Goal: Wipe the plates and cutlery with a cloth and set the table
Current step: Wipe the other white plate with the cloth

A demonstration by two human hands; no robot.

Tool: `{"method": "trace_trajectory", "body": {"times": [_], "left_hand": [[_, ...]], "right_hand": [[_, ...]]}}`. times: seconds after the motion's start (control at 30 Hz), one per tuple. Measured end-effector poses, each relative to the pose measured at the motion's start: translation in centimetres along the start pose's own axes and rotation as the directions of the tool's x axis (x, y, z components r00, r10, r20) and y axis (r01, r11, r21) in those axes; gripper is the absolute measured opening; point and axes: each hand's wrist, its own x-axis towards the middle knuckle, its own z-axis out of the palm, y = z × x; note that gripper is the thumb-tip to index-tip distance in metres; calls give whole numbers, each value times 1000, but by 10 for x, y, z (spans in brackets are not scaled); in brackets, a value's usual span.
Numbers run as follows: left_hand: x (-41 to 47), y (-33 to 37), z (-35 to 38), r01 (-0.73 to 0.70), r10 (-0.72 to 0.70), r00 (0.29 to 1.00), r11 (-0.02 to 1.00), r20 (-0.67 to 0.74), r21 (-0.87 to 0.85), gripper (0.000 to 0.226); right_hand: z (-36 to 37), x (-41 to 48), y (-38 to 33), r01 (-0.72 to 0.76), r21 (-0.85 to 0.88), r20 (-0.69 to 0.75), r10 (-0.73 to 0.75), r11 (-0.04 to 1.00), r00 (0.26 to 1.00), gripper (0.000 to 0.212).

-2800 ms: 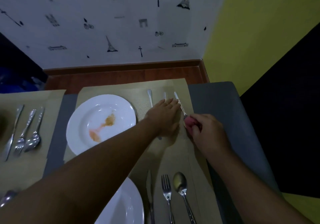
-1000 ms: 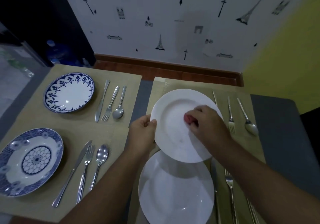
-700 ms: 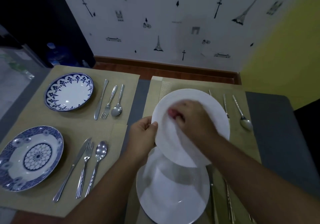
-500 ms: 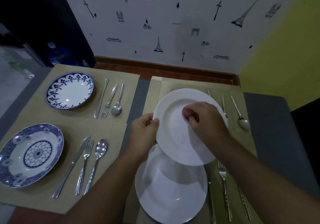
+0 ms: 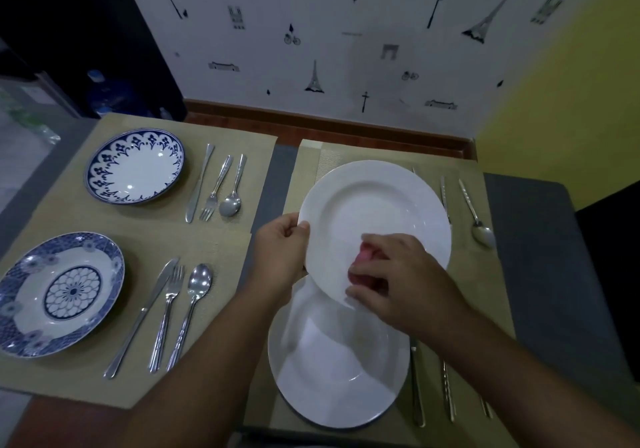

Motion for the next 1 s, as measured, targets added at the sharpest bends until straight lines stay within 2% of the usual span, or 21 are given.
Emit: {"method": "trace_trajectory", "body": {"times": [0.1,0.2,0.23,0.33,0.4,0.53,0.57,0.7,0.8,0.9,1.0], "left_hand": [[-3,-1,1,-24,24,1000,1000,1,18,24],[-5,-1,1,-38,38,999,998,3,52,27],[-5,-1,0,-30,30,1000,998,-4,52,28],[-5,-1,-1,5,-3,999,999,-33,35,29],[-4,1,0,8,-6,999,999,-44,37,27],[2,0,1,9,-9,996,1000,-93,6,25],[4,-2,0,13,-11,994,1000,-107,12,25],[-1,-7,4,9,-3,994,999,-113,53,27],[-5,-13,8,1,4,999,996,-54,95,27],[-5,-18,7,-24,26,1000,993,-16,112,24],[-1,-17,3,-44,49,997,996,-67,74,27]], "right_hand": [[3,9,-9,-91,11,-33,92,996,995,18],[6,17,-9,-111,33,67,108,993,992,35],[6,19,-9,-108,54,58,105,993,993,39],[6,25,-14,-45,151,-142,66,988,988,40],[8,21,-17,-19,181,-212,58,983,976,46],[18,-2,-15,-59,15,-227,61,998,972,52],[21,-7,-12,-73,-4,-240,70,997,968,51],[31,-10,-16,-83,131,-225,111,988,968,38],[34,10,-22,22,146,-206,9,989,978,30],[19,49,-12,93,75,-194,-77,993,978,25],[-7,70,4,-54,47,-242,64,997,968,18]]}}
